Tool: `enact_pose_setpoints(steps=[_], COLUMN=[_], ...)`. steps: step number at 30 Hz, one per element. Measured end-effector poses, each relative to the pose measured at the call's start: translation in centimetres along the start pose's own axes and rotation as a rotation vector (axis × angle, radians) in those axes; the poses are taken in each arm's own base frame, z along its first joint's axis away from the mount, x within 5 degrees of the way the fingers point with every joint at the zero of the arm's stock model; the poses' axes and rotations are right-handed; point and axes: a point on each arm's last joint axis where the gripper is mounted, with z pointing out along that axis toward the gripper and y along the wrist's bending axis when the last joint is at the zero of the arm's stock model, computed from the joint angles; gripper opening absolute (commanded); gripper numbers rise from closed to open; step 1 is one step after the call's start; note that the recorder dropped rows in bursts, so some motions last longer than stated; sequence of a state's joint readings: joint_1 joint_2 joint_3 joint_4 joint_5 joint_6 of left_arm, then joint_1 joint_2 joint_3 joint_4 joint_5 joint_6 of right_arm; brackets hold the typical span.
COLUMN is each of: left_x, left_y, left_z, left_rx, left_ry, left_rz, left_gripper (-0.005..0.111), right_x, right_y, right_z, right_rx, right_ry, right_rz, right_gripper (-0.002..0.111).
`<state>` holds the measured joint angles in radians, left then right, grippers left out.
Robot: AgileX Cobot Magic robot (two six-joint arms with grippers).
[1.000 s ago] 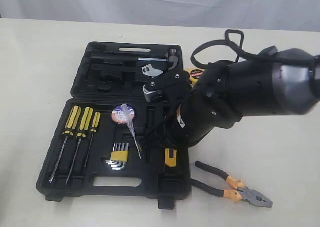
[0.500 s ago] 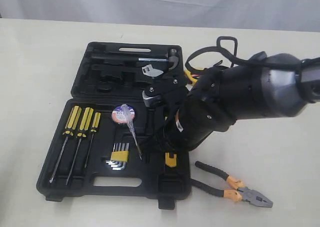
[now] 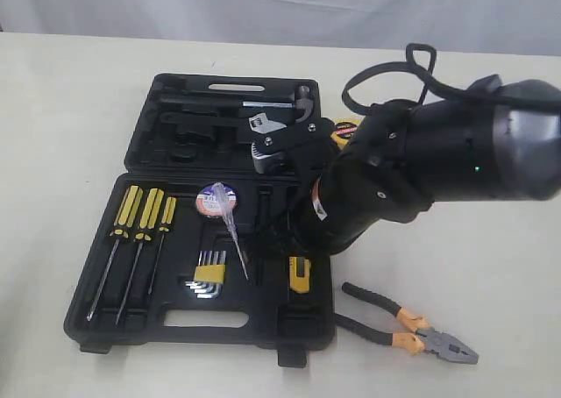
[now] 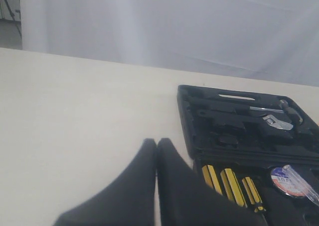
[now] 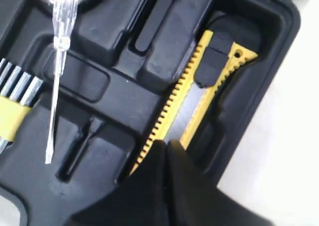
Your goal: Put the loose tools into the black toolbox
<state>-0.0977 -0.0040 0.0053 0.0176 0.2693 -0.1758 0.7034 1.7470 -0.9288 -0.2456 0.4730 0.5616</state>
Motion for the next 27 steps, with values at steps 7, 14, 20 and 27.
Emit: enact_pose_setpoints(steps=[7, 14, 20, 27], left_x=[0.0, 0.0, 0.0, 0.0], left_y=[0.0, 0.0, 0.0, 0.0], left_z=[0.0, 0.0, 0.0, 0.0], left_rx=[0.000, 0.000, 0.000, 0.000], left_ry=[0.000, 0.000, 0.000, 0.000], left_rz=[0.000, 0.000, 0.000, 0.000], left_gripper=[0.000, 0.000, 0.000, 0.000], right_x=[0.6, 0.6, 0.2, -2.8], right_y=[0.0, 0.1, 0.1, 1.8], right_z=[1.7, 2.3, 0.7, -3.9], right_rx=[0.019, 0.020, 0.004, -0.130], right_ry=[0.053, 0.064, 0.020, 0.022], right_rz=[-0.006, -0.006, 0.001, -0.037], right_gripper=[-0.001, -0.001, 0.000, 0.032])
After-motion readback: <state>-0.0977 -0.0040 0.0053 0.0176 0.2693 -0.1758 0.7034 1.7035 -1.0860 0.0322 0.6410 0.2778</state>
